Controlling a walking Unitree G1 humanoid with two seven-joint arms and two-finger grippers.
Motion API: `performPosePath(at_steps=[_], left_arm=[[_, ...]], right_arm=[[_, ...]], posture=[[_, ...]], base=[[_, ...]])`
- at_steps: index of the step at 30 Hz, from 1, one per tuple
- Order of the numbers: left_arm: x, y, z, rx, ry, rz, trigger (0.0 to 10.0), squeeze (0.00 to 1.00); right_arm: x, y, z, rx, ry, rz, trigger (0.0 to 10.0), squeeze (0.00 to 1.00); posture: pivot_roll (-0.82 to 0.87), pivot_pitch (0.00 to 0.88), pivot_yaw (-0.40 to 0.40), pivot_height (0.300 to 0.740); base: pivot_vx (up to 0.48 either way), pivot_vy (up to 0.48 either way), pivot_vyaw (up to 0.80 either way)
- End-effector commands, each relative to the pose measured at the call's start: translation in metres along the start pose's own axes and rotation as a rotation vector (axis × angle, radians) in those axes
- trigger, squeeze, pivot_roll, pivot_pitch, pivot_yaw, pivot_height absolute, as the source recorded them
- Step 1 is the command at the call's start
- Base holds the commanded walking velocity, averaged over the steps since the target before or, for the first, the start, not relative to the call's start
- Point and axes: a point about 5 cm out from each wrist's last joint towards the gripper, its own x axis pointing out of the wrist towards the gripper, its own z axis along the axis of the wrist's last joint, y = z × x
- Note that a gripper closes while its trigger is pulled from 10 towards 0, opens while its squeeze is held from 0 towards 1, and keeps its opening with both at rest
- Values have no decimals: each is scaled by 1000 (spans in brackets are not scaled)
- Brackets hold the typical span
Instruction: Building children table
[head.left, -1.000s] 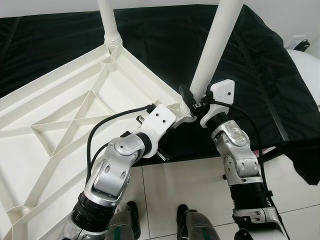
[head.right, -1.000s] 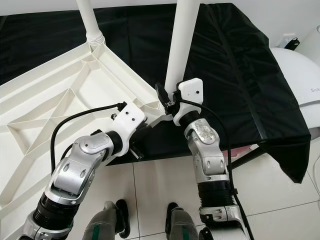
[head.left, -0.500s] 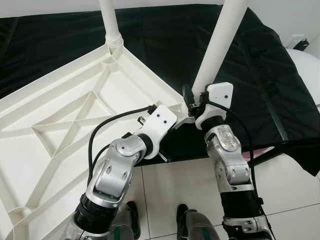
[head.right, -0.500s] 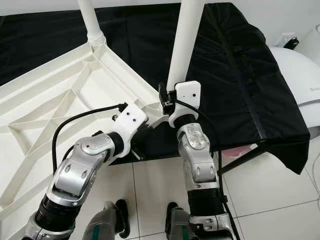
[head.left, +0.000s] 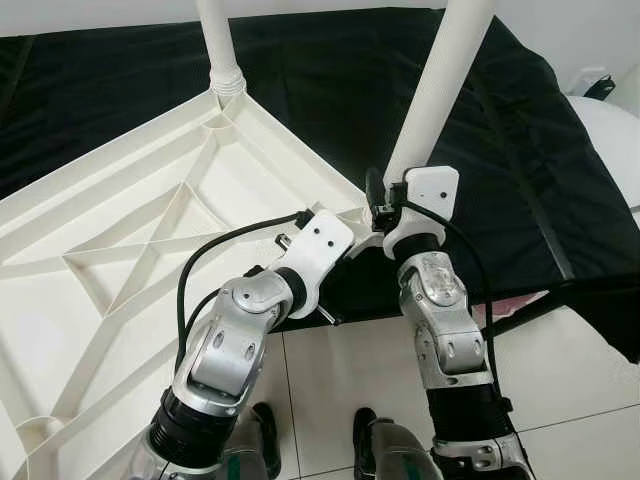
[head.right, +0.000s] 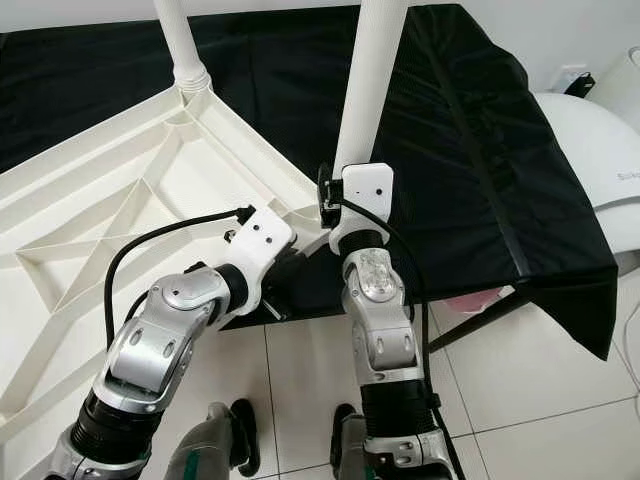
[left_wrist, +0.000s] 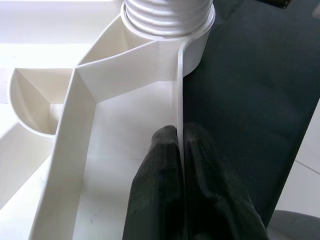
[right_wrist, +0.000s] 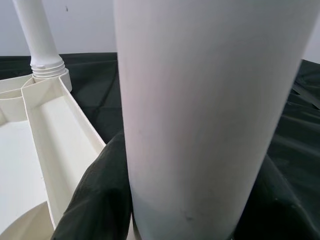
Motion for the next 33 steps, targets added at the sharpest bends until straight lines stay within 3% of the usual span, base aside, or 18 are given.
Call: performPosePath(at_steps=[1, 8, 10, 11, 17, 27, 28, 33], left_arm=[[-7, 4, 16, 25, -83, 113, 10000, 0], [-7, 7, 13, 16, -67, 126, 10000, 0], [-7, 7, 13, 17, -66, 128, 10000, 0], [-7, 7, 13, 16, -64, 131, 10000, 0], [-7, 8, 13, 17, -65, 133, 10000, 0], [-8, 8, 14, 23, -68, 132, 10000, 0], [-8, 7, 14, 24, -70, 124, 10000, 0], [-9, 5, 13, 48, -78, 91, 10000, 0]], right_arm=[[-3, 16, -8, 78, 43, 30, 10000, 0], [-4, 19, -10, 87, 52, 22, 10000, 0], [-4, 19, -11, 87, 53, 20, 10000, 55], [-5, 21, -12, 96, 61, 23, 10000, 1000], [-6, 22, -12, 91, 57, 33, 10000, 1000], [-6, 11, -7, 80, 29, 73, 10000, 1000], [-5, 5, -6, 78, 23, 95, 10000, 0], [6, -28, 0, 81, 16, 265, 10000, 0]], posture=[[-103, 250, 12, 740], [-100, 245, 14, 740], [-99, 243, 14, 740], [-100, 242, 14, 740], [-96, 238, 11, 740], [-98, 229, 5, 740], [-103, 224, 5, 740], [-106, 223, 2, 740]], base=[[0, 0, 0], [0, 0, 0], [0, 0, 0], [0, 0, 0], [0, 0, 0], [0, 0, 0], [0, 0, 0], [0, 0, 0]])
